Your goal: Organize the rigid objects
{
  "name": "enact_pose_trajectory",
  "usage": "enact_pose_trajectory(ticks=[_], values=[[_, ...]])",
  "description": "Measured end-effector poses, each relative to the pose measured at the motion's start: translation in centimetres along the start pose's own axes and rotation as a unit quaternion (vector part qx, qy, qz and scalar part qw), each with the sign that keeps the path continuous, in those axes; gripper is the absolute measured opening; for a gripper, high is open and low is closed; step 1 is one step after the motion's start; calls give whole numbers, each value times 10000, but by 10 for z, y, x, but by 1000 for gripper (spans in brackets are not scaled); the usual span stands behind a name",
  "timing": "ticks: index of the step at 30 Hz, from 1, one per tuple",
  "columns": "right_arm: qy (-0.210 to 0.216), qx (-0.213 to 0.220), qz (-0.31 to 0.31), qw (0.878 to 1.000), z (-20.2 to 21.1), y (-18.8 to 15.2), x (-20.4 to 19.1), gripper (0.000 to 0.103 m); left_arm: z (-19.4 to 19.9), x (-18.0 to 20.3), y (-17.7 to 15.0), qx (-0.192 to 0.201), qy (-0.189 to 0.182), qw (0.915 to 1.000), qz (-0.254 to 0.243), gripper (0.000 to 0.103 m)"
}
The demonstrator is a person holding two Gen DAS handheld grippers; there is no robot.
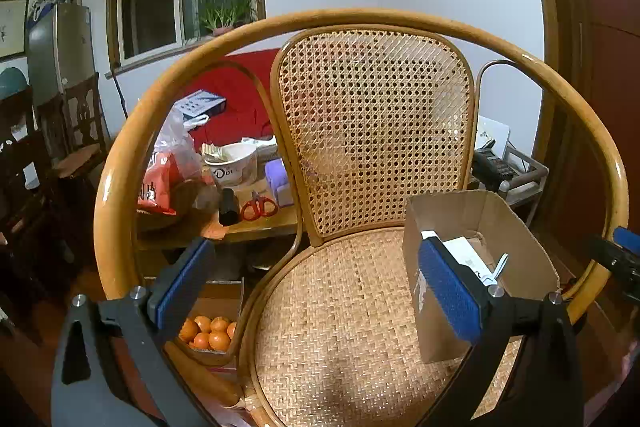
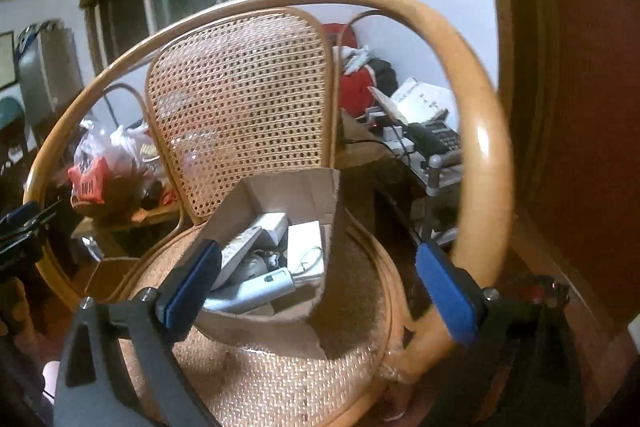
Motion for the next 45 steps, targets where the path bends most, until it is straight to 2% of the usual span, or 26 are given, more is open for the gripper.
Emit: enact_pose_trajectory(ticks=[5, 14, 26, 45], values=[[-54, 86, -131, 9999, 8, -4, 8, 103, 5, 2, -8, -21, -2, 10000, 86, 101], [-237, 52, 460, 9986, 7, -13, -2, 103, -2, 9, -17, -136, -82, 9998, -106, 101], [-216, 161, 571, 9980, 11, -12, -7, 103, -5, 15, -21, -238, -250, 9993, -162, 101], [-280, 140, 626, 9975, 9, -12, -8, 103, 3, 13, -19, -72, -227, 9995, -209, 101]])
Point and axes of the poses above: each gripper's, at about its wrist camera, not at the fingertips, and z roughly against the way its jaws point, x to its right, y to its top, the point moved 1 cm from there along -z, roughly the way its jaws point, and after that the axes turned 10 degrees about x, right-handed, at the moved point
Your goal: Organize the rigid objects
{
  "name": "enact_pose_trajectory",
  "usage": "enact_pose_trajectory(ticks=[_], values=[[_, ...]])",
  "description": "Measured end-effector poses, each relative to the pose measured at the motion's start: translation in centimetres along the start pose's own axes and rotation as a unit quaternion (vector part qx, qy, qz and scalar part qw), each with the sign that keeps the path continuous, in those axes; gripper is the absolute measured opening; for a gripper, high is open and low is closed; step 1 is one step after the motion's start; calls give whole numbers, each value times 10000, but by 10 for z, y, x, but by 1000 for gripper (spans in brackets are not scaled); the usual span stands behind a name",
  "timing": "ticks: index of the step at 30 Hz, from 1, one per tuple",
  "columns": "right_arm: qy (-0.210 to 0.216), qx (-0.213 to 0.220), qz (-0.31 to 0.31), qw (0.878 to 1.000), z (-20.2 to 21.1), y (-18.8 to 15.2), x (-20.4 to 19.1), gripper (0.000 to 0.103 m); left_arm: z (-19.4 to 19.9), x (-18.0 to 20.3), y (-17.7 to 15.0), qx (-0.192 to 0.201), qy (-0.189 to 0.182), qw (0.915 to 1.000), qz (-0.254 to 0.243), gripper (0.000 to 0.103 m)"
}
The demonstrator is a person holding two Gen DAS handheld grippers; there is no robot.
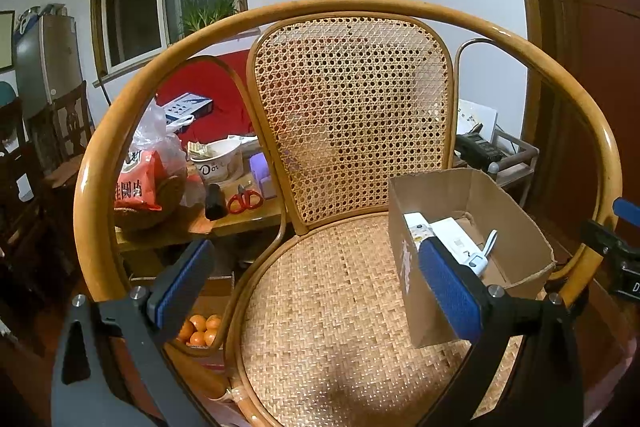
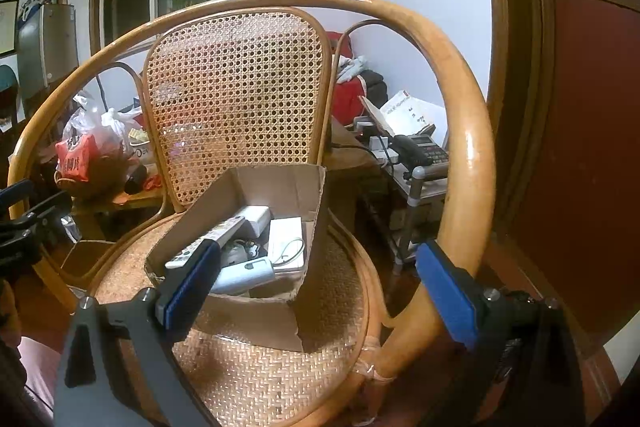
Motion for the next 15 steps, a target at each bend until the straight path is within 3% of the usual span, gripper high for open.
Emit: enact_pose_trajectory(ticks=[15], values=[[-8, -17, -15, 10000, -2, 0, -1, 103, 3, -13, 4, 18, 151, 9997, 165, 101]])
Point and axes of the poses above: each gripper's, at about its wrist camera, not at the fingertips, and z roughly against the way its jaws point, x to its right, y to its top, the point moved 1 cm from there along -z, roughly the way its jaws point, and after that the axes turned 10 degrees about x, right-handed, at the moved point
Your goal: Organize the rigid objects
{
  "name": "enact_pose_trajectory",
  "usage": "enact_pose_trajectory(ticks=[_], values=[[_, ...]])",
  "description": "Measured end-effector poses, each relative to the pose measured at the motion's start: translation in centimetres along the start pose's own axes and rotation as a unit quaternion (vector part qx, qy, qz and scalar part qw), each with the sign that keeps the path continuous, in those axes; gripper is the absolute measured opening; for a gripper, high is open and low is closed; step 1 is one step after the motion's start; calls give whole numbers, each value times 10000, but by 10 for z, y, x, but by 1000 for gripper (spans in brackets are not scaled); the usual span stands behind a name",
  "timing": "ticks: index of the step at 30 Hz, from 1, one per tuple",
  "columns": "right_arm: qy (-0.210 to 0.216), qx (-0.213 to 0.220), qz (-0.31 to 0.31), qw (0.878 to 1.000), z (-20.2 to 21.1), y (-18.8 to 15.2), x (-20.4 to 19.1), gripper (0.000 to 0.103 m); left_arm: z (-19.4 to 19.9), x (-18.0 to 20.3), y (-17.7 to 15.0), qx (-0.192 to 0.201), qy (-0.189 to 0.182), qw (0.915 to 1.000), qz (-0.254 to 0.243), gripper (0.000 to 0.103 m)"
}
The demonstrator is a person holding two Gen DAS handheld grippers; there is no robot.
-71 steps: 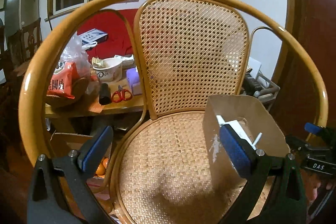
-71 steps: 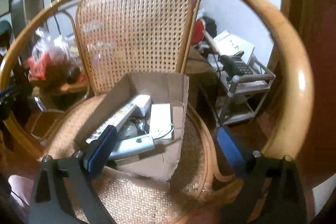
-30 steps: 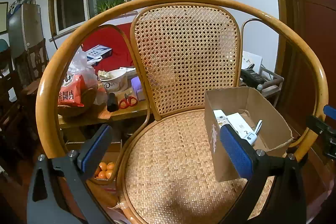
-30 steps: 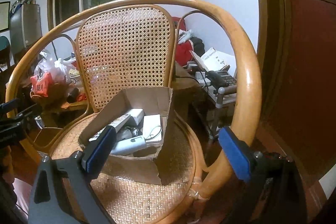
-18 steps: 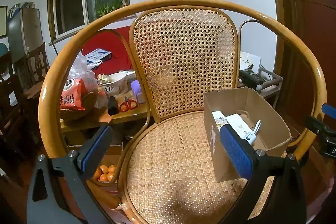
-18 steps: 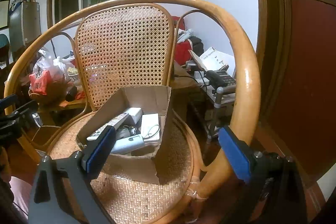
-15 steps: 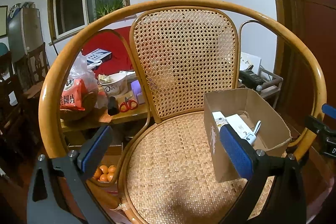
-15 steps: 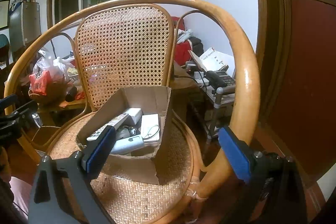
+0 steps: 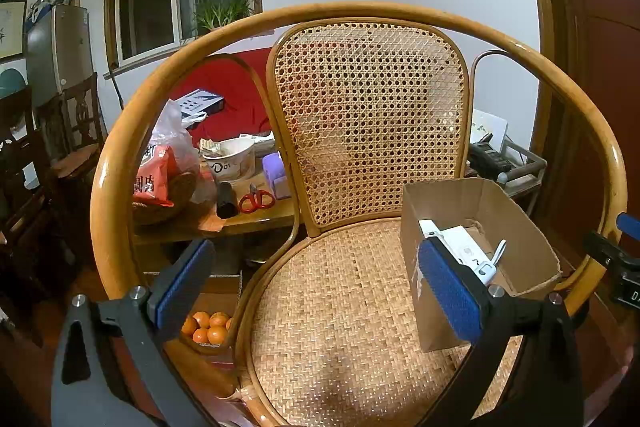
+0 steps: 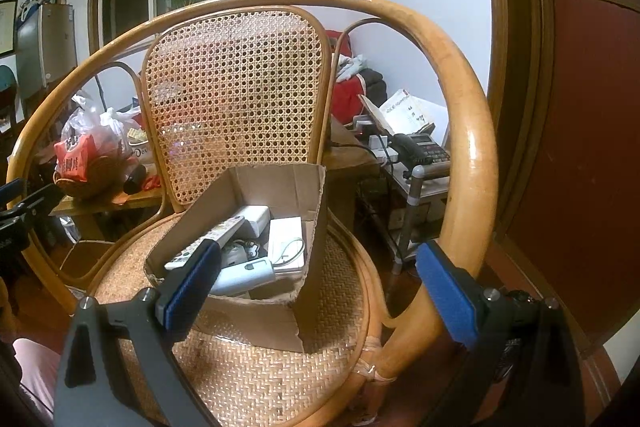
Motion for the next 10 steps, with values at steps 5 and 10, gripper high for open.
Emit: enact_pose_trajectory(ticks=[5, 10], values=[[-2, -3, 2, 10000, 0, 0, 0, 103, 0, 1, -1, -15, -1, 10000, -14, 101], [-21, -30, -8, 10000, -2, 1, 1, 103, 0, 3, -2, -31, -42, 10000, -53, 101]])
Point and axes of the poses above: each gripper's, at about its wrist camera, not at the fingertips, and z roughly against the way its jaws point, x to its right, y to its top, the point moved 1 cm from there along -z, roughly the way its jaws point, and after that the axes turned 10 degrees about x, right-handed, at the moved point
